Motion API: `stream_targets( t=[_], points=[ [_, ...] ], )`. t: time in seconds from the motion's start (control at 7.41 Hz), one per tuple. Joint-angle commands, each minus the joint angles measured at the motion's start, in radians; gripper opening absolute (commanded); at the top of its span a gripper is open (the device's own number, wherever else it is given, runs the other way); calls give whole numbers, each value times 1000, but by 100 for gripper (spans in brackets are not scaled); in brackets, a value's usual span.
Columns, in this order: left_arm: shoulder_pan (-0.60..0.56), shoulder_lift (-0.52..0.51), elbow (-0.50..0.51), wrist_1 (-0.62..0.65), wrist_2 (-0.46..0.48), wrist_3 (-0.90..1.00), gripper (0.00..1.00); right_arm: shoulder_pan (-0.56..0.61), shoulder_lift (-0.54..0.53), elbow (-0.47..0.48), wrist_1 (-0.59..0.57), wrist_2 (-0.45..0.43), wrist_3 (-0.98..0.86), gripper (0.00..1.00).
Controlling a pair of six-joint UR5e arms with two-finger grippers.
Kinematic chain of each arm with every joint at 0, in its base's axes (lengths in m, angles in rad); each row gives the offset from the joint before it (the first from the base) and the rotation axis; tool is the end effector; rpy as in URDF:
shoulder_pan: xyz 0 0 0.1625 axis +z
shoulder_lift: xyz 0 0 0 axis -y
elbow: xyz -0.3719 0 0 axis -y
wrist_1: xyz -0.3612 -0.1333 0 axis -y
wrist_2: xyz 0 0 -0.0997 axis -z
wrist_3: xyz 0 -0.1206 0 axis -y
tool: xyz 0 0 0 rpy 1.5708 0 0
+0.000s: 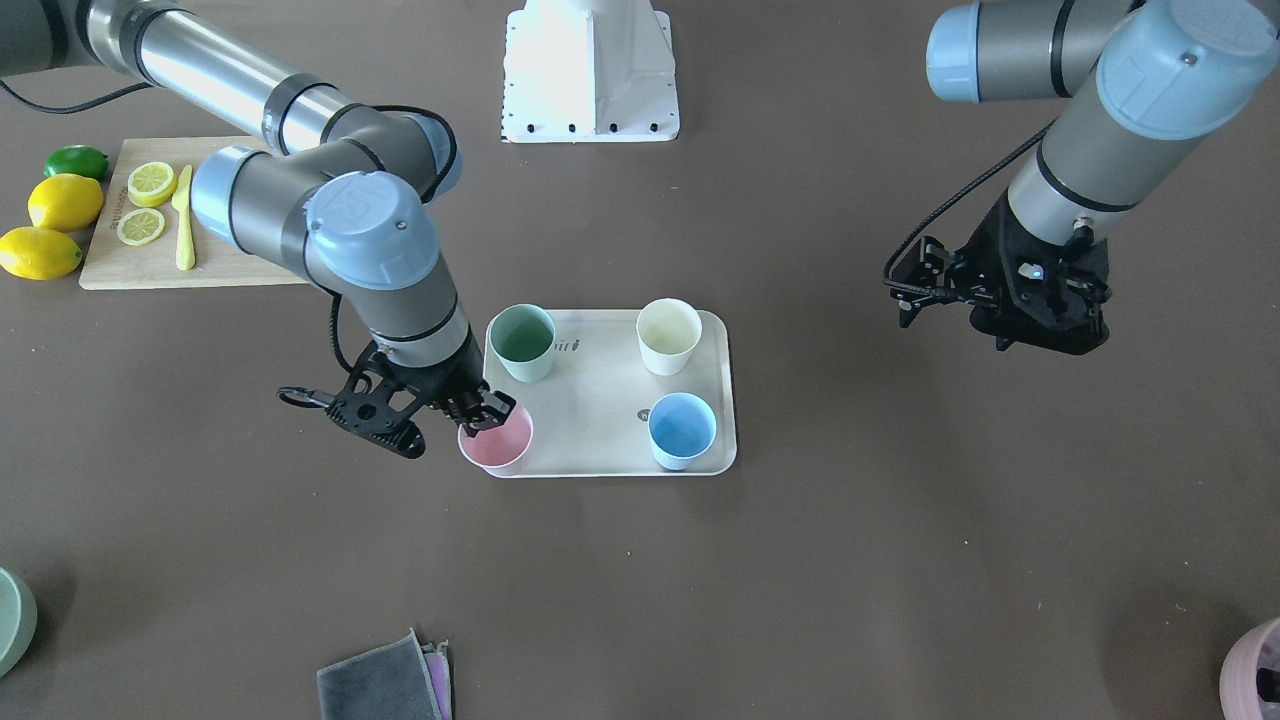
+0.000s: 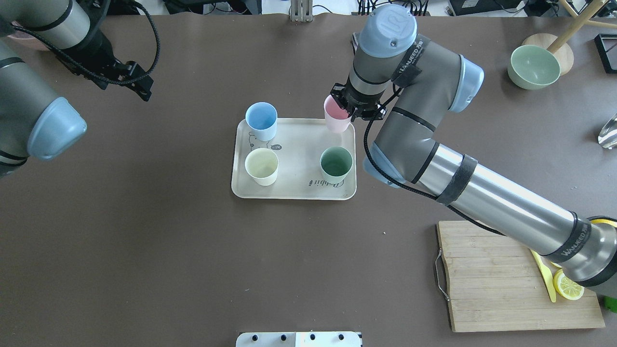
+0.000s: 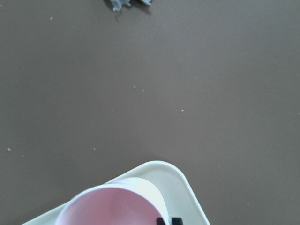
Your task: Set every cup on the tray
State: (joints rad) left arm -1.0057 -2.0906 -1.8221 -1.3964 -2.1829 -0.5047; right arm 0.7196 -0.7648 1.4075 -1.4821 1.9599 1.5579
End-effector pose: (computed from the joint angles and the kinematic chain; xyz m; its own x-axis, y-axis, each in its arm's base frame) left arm 0.2574 -0.5255 0.2592 0.6679 0.2845 -0.6878 -0.1371 0.9553 0.2620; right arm -0.4734 -0.5313 0.2200 0.5651 0.4794 0.6715 -0.4120 0.8691 -0.2737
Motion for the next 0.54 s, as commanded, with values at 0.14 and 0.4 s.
stream_targets(
  t=[0.14, 0.4],
  points=[
    [19, 7, 7, -44, 2, -40, 98, -38, 18, -2, -20, -35, 31, 35],
    [19, 21, 4, -53, 2, -40, 98, -55, 21, -7, -21, -155, 22, 100]
  ],
)
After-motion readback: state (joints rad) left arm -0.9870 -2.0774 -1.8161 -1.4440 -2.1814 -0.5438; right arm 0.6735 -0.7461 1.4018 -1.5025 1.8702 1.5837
